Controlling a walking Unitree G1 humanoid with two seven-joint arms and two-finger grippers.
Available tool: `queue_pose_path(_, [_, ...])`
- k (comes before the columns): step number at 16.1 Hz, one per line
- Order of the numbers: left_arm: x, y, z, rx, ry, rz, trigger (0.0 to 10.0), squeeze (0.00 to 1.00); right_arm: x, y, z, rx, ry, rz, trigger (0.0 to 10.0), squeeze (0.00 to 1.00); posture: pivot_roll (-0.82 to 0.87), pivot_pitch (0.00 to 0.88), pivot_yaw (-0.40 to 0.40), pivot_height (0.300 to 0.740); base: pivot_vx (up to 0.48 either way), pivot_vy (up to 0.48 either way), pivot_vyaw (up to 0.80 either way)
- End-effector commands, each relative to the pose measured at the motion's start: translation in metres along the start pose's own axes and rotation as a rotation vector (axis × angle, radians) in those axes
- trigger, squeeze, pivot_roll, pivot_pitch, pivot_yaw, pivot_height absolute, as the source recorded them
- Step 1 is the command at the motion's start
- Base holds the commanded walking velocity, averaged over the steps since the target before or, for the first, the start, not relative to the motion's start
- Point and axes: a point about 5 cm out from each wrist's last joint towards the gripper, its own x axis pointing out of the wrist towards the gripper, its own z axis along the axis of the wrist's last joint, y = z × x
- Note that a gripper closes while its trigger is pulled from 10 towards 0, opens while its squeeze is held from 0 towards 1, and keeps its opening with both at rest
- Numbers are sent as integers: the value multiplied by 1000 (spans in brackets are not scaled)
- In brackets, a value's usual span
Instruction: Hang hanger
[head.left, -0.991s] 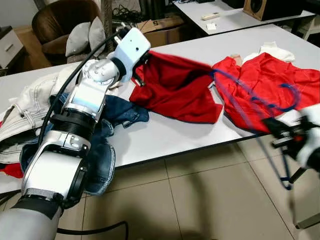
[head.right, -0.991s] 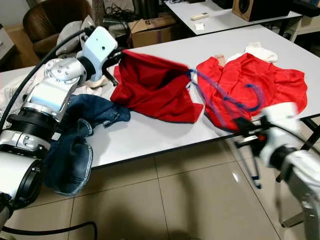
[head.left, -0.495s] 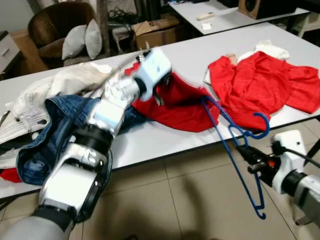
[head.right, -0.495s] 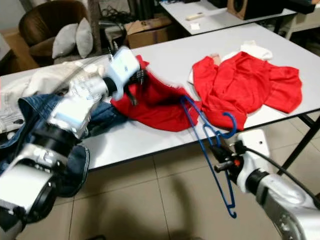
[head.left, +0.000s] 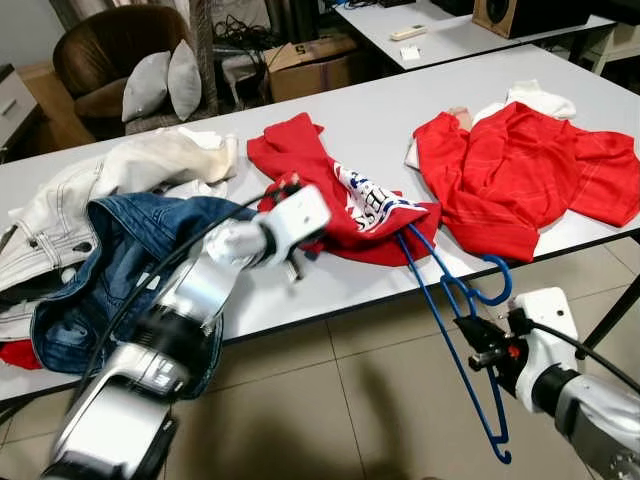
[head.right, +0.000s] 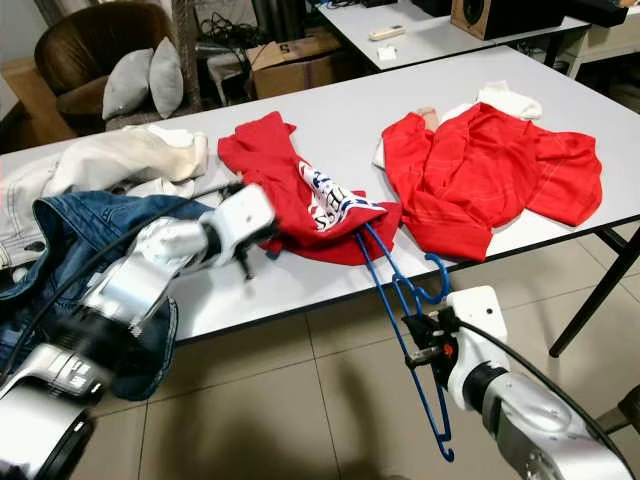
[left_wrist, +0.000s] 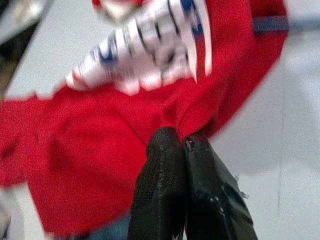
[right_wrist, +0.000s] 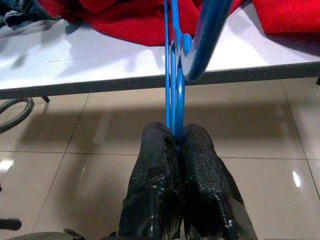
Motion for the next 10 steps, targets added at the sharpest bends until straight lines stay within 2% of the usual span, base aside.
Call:
queue_pose_path(1, [-10,8,-13,-7,86,44,0,0,-1,5,0,-16,-8,2,10000,0,-268,0,184,740,0,0,0])
queue_pose_path(2, [-13,13,-15,-13,106,65,0,0,-1,4,0,-17,-5,-2,10000,0,-268,0,184,740,0,0,0])
queue_pose_path(3, [-23,32,-12,-45,91,184,0,0,-2,4,-1,-17,-2,-11,10000,0,-265,0,189,740,0,0,0])
queue_pose_path(5, [-54,83,15,-126,-79,510,0,0,0,-2,1,-15,-20,-79,10000,0,-260,0,188,740,0,0,0])
queue_pose_path(7, [-75,109,33,-167,-210,658,0,0,5,-16,15,-35,-83,-173,10000,0,-251,0,185,740,0,0,0])
queue_pose_path(8, [-85,120,39,-181,-249,738,0,0,7,-28,31,-52,-148,-246,10000,0,-251,0,187,740,0,0,0])
queue_pose_path(9, [-91,124,38,-190,-243,780,0,0,8,-39,52,-91,-227,-307,10000,0,-248,0,188,740,0,0,0])
queue_pose_path(10, [-95,126,32,-179,-212,807,0,0,1,-52,94,-156,-421,-394,10000,0,-248,0,190,740,0,0,0])
